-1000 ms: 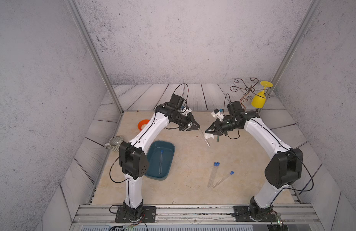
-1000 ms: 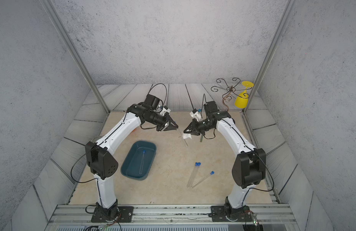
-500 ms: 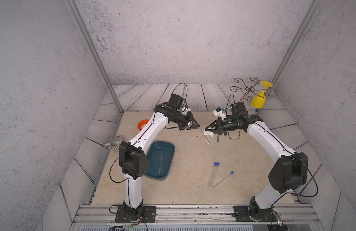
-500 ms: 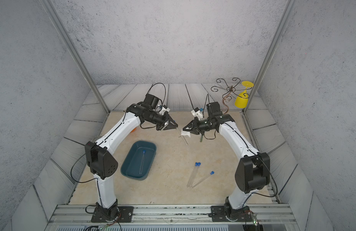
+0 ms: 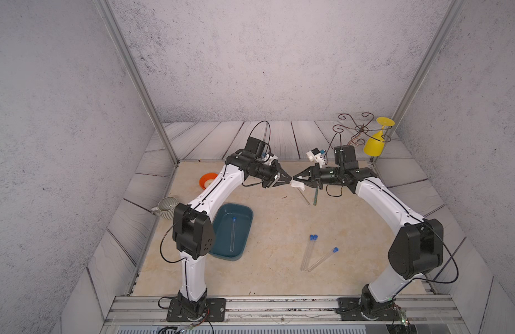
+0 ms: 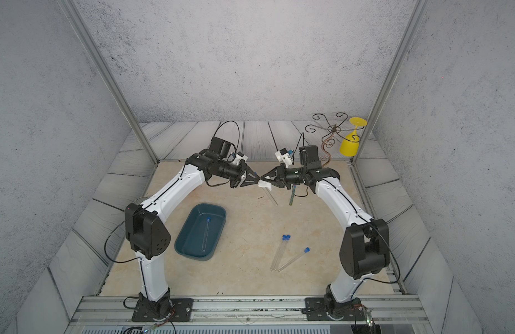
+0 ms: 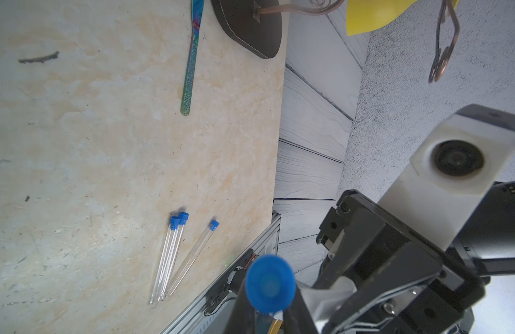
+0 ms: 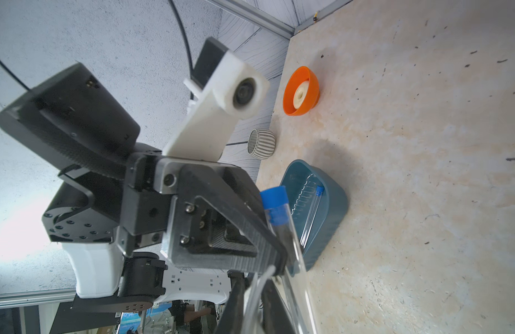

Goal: Wipe the exteriors of test tubes
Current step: Wipe the dirt from the test tube.

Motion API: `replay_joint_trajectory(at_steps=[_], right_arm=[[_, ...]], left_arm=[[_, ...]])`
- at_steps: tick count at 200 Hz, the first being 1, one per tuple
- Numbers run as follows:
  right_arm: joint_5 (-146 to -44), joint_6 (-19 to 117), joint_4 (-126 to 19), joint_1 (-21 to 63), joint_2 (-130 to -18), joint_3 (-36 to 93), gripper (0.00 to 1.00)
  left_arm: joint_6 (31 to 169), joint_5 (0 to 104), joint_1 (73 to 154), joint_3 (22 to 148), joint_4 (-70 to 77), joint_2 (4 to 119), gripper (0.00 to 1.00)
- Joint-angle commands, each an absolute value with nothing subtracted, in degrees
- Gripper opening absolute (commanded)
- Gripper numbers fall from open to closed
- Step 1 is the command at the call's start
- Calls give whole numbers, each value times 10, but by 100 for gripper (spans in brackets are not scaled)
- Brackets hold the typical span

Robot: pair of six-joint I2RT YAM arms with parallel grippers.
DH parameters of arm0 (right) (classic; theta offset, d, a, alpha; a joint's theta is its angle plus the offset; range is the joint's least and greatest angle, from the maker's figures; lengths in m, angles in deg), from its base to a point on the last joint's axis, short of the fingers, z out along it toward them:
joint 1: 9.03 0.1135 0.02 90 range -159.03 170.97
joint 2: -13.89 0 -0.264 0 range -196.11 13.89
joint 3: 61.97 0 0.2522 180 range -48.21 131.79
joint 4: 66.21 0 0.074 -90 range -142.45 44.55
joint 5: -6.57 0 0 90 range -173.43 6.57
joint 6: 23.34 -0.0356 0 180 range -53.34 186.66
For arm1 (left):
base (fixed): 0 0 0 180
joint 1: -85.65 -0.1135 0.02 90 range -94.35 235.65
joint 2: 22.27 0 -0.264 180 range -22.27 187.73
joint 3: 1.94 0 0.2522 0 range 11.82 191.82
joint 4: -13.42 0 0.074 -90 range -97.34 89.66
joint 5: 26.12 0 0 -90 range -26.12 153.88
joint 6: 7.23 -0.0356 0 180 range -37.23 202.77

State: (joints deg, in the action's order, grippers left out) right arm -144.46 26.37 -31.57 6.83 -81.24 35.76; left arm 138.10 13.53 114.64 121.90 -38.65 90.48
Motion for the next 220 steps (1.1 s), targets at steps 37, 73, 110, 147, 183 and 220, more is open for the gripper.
replay_joint_trajectory(at_steps=[37, 73, 110, 147, 183, 220], right_arm=[[-1465, 283, -323, 71, -820, 324, 16], [-1472, 284, -323, 69, -809, 320, 16], [-1471, 281, -320, 52, -798, 320, 16], [-1471, 281, -309, 28, -790, 332, 16], [-1461, 286, -303, 13, -797, 327, 16], [-1462, 266, -325, 20, -828, 331, 15]], left_arm=[[1415, 113, 1143, 1210, -328, 881, 0], [1421, 113, 1141, 1204, -317, 880, 0], [1407, 116, 1138, 1204, -333, 876, 0], [1383, 118, 1134, 1203, -362, 871, 0], [1374, 116, 1132, 1208, -374, 867, 0], [1387, 112, 1132, 1206, -358, 866, 0]])
